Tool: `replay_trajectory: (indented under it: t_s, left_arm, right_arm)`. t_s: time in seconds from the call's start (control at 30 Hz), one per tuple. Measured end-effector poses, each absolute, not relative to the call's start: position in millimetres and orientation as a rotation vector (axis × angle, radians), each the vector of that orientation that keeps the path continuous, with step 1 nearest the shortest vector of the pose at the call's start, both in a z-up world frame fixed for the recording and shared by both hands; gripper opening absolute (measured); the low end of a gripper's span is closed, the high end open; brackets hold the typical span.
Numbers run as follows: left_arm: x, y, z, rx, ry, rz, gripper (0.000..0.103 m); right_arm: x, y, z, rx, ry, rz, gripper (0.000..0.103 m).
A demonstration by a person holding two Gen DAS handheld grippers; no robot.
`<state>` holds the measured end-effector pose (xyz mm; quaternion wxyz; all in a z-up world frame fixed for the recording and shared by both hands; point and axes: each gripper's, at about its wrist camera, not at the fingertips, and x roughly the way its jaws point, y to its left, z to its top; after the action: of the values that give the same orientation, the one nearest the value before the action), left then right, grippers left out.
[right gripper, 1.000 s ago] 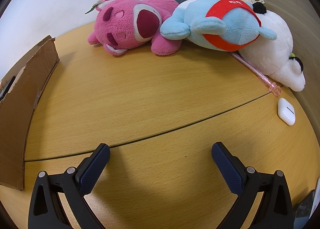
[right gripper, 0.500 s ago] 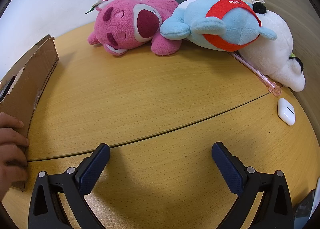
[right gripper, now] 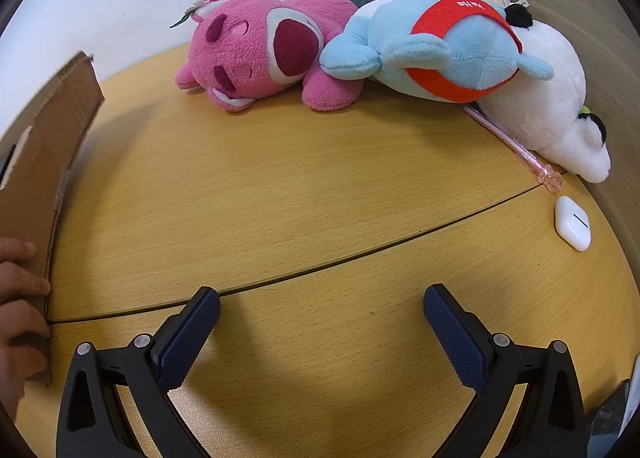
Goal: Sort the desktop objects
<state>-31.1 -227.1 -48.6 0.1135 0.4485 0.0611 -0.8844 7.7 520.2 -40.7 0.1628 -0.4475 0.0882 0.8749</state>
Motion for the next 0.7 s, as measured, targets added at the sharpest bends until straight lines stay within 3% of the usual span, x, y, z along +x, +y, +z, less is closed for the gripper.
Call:
replay_trajectory:
  t_s: [0.7]
  left_arm:
    - [-31.0,-226.4,-48.9,1.314,0.179,-2.594,0.103]
  right_arm:
    - [7.1,520.1,-41.7,-1.276,0.253,2.494,0.103]
